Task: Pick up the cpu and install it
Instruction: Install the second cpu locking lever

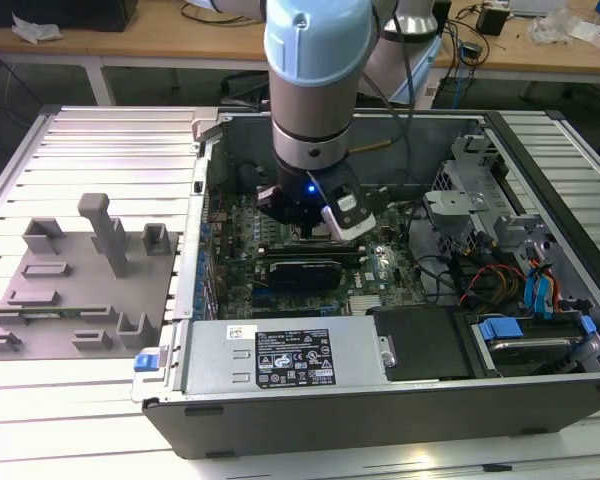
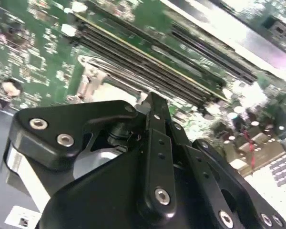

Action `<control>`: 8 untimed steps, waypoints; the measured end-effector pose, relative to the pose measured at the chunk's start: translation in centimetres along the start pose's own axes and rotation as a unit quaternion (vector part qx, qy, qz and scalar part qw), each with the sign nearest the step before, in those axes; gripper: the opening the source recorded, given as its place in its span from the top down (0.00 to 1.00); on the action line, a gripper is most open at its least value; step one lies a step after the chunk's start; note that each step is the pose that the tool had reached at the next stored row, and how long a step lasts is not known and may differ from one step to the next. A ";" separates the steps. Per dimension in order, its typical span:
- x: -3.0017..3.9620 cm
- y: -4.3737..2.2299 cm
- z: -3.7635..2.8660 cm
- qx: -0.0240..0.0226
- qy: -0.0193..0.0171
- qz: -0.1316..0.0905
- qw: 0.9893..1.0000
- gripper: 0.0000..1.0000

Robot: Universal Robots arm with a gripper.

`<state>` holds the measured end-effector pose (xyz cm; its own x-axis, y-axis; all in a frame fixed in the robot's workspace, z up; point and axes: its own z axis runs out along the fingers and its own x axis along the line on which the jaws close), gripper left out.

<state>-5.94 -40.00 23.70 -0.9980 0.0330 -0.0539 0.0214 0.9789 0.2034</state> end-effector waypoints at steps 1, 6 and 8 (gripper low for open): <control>-0.84 0.44 0.16 0.000 0.000 0.000 1.000 0.89; -2.21 2.82 0.89 0.001 0.000 0.001 1.000 0.89; -2.63 3.43 1.06 0.001 0.000 0.001 1.000 0.89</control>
<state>-3.18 -36.51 23.50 -0.9979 0.0350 -0.0540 0.0234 0.9792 0.2016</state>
